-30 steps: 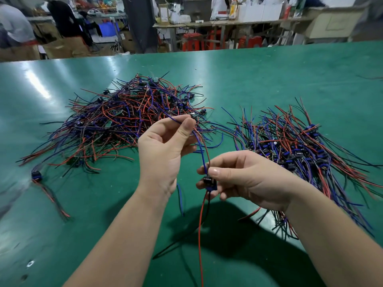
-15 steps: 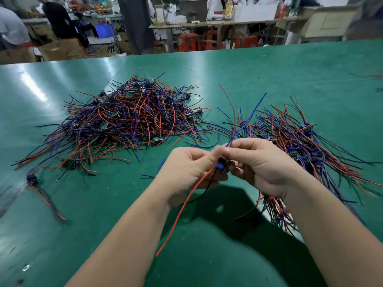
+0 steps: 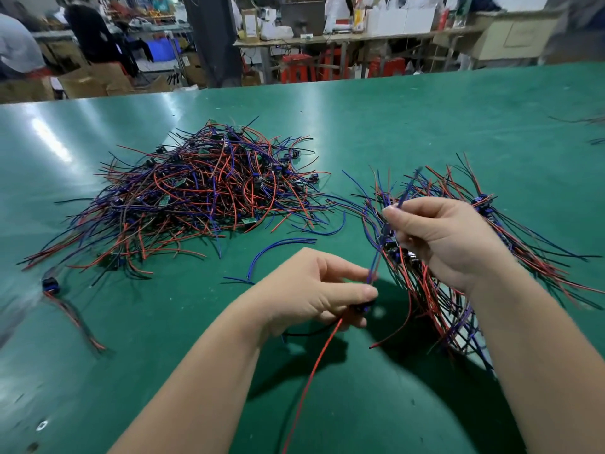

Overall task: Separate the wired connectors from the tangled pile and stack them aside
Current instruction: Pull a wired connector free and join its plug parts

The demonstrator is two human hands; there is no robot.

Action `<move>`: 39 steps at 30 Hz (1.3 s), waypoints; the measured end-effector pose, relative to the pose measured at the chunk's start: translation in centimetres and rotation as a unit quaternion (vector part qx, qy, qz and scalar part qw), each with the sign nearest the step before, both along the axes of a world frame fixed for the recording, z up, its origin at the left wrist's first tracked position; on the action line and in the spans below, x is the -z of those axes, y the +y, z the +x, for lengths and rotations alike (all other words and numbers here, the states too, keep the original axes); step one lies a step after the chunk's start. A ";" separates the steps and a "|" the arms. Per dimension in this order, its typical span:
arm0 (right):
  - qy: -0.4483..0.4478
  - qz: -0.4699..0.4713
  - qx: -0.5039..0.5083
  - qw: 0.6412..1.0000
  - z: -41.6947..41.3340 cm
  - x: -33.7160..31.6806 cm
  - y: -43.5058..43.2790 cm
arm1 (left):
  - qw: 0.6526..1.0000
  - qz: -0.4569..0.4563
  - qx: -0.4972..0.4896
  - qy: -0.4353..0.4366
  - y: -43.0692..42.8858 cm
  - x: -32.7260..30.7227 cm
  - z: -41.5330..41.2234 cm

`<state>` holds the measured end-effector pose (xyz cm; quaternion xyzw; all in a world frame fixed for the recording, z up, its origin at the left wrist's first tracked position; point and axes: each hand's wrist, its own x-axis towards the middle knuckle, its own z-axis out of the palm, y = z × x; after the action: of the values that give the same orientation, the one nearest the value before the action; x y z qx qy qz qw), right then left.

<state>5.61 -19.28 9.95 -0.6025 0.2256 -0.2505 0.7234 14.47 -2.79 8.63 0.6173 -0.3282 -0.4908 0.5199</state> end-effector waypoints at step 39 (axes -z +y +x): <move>-0.098 0.143 -0.097 0.980 0.8 -0.1 3.0 | 0.906 -0.281 -0.261 -0.178 -1.7 1.1 -1.4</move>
<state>6.38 -16.24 10.02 -0.4842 0.1282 -0.2021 0.8416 13.08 -4.46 7.58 0.5864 -0.3665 -0.1072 0.7144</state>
